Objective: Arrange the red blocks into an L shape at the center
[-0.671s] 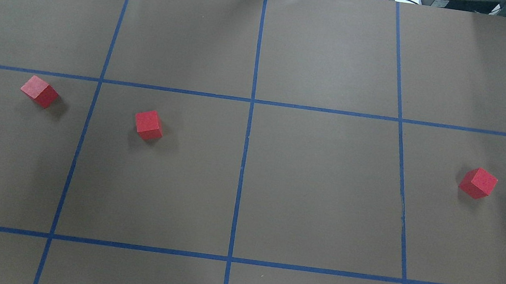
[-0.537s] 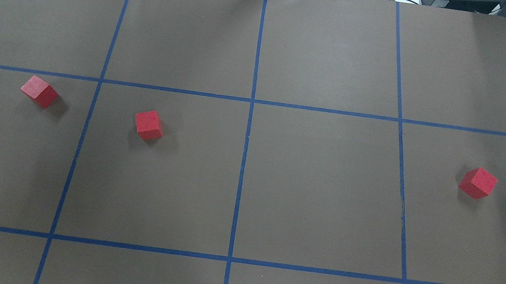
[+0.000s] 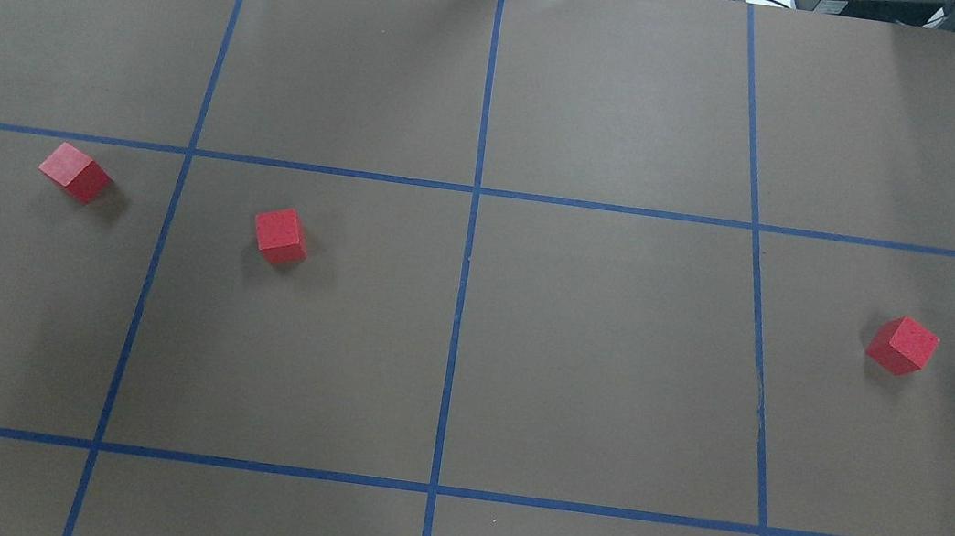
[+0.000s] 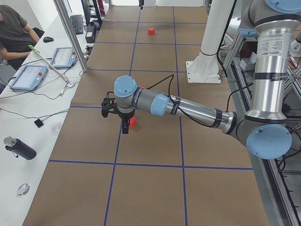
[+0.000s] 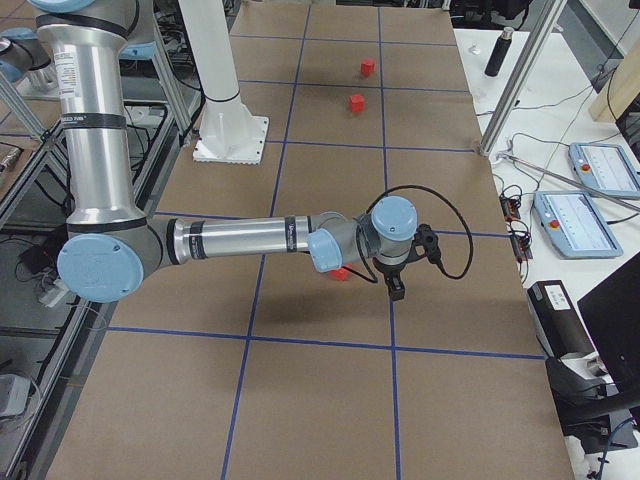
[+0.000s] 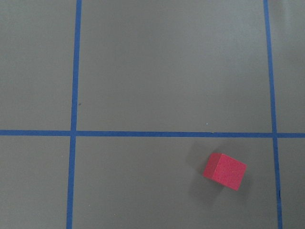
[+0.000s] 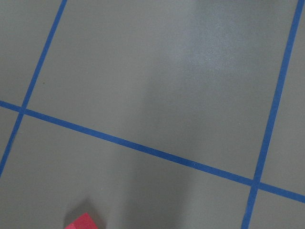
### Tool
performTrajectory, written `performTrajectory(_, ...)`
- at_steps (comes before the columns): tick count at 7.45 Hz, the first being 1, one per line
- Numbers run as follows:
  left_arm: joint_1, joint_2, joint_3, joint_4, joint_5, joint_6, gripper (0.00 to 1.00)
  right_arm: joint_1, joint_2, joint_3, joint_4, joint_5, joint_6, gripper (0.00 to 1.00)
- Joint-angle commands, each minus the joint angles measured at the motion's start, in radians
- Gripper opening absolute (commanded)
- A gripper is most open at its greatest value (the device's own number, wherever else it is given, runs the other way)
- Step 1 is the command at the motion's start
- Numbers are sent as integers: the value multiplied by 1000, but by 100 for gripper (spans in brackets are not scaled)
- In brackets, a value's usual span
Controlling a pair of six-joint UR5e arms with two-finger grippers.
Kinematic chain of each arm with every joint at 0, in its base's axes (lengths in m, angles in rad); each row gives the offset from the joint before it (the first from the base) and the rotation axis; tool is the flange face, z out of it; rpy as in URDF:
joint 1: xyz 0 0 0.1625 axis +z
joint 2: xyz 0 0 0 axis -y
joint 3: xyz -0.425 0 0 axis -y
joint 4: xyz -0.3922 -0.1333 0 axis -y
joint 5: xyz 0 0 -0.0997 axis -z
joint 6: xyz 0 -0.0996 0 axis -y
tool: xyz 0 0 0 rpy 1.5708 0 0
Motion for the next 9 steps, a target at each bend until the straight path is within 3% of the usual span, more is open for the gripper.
performTrajectory(1,0,36,-5,-1,45,1,100,0,-19,-21,-1,-1,3,99)
performTrajectory(3,3,34,-12,-1,122,1,100,0,-72,-18,0,0,3,99)
performTrajectory(6,19,37,-6,-8,113,-2,100,-14,-68,-21,0,2,3,99)
performTrajectory(8,111,36,-11,-27,114,-5,100,-166,-63,-8,134,-1,156,100)
performTrajectory(9,116,36,-9,-49,116,-44,100,-196,-76,-8,317,-36,243,100)
